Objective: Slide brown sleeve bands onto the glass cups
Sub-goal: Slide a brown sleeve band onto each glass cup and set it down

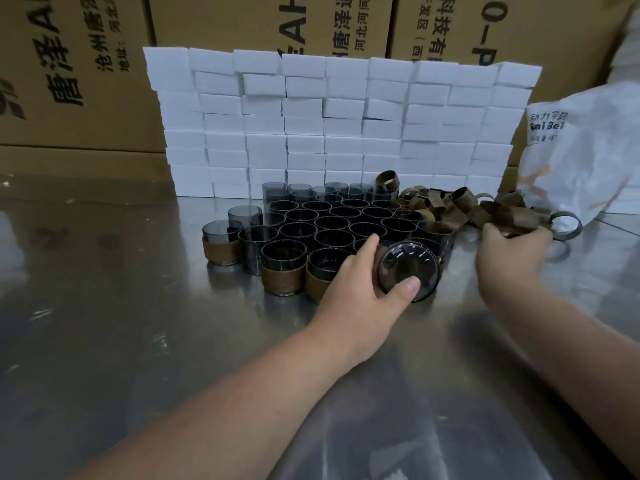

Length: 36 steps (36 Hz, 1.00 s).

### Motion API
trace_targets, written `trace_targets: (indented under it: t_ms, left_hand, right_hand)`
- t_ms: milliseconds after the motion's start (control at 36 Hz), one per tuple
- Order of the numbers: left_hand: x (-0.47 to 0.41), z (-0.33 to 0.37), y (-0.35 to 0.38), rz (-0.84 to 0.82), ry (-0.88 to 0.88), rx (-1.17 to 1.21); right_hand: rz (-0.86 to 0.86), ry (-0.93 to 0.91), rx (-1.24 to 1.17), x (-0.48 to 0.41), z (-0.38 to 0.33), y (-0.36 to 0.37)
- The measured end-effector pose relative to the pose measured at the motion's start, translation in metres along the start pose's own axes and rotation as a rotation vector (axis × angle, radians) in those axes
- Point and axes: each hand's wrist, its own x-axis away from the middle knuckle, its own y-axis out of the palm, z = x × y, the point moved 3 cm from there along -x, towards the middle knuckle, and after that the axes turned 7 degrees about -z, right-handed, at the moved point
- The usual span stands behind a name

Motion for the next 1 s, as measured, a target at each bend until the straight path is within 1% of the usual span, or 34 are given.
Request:
trace_targets:
  t_ms: [83, 111, 167, 278, 389, 528, 639, 722, 806, 889, 1000]
  left_hand:
    - [0.001, 0.001, -0.005, 0.094, 0.046, 0.030]
    - [0.002, 0.001, -0.006, 0.122, 0.057, 0.032]
    - [0.002, 0.002, -0.009, 0.186, 0.082, 0.018]
    - [0.005, 0.010, -0.016, 0.338, 0.153, -0.002]
    - [0.005, 0.013, -0.021, 0.467, 0.198, 0.025]
    - [0.003, 0.007, -0.025, 0.578, 0.168, 0.064]
    - [0.001, 0.005, -0.027, 0.600, 0.153, 0.069]
    - [0.000, 0.007, -0.026, 0.566, 0.138, 0.082]
    - [0.000, 0.005, -0.027, 0.533, 0.101, 0.132]
    - [0.001, 0.008, -0.027, 0.494, 0.129, 0.157]
    - [0.004, 0.014, -0.024, 0.433, 0.159, 0.310]
  right_hand:
    - [0.002, -0.001, -0.311, 0.021, -0.040, 0.006]
    - [-0.023, -0.002, -0.395, 0.031, -0.053, 0.008]
    - [-0.131, -0.025, -0.501, 0.053, -0.073, 0.013]
    - [-0.321, -0.129, -0.555, 0.096, -0.085, 0.015]
    - [-0.438, -0.131, -0.637, 0.110, -0.082, 0.013]
    - [-0.546, -0.173, -0.524, 0.118, -0.076, 0.013]
    - [-0.577, -0.112, -0.447, 0.127, -0.071, 0.018]
    - [-0.687, -0.148, -0.359, 0.138, -0.067, 0.022]
    - [-0.748, -0.135, -0.362, 0.144, -0.067, 0.024]
    - [-0.747, -0.193, -0.327, 0.143, -0.068, 0.023]
    - [-0.796, -0.197, -0.390, 0.146, -0.070, 0.024]
